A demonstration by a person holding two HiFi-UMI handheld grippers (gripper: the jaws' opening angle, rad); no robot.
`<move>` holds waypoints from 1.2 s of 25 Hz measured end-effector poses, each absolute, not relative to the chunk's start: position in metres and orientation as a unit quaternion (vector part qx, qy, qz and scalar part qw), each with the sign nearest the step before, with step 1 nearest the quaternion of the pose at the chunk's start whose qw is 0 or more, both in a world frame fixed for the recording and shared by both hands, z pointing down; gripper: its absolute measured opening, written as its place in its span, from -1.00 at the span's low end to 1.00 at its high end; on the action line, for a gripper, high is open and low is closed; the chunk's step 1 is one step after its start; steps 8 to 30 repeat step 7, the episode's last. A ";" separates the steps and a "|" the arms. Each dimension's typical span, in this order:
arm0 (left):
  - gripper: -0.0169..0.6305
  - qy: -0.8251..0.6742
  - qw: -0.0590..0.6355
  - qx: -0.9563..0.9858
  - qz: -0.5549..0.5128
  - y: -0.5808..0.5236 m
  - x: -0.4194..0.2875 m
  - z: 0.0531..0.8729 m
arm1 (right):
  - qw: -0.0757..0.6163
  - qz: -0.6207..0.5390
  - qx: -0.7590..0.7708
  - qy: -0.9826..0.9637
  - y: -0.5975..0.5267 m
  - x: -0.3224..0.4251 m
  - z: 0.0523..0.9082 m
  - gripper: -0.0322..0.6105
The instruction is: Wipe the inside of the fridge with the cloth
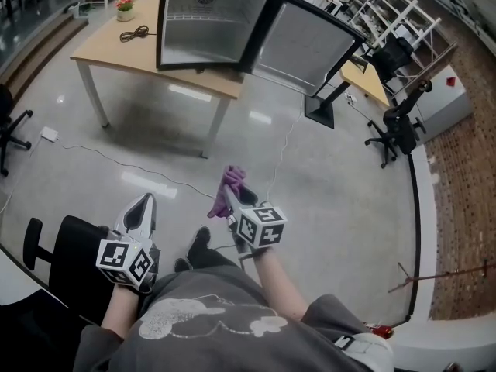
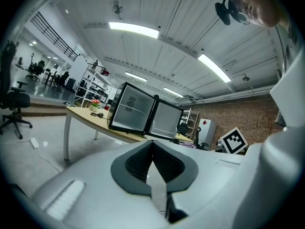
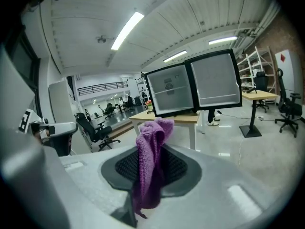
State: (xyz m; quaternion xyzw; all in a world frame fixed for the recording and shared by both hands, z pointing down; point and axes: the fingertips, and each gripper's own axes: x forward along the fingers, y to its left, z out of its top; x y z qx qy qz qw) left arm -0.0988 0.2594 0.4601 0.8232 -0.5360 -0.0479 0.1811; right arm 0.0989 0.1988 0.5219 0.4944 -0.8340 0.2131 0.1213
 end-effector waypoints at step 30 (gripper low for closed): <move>-0.89 -0.528 0.181 0.829 -0.041 0.268 -0.086 0.459 | 0.125 0.215 0.502 -0.828 0.205 0.113 0.526 -0.64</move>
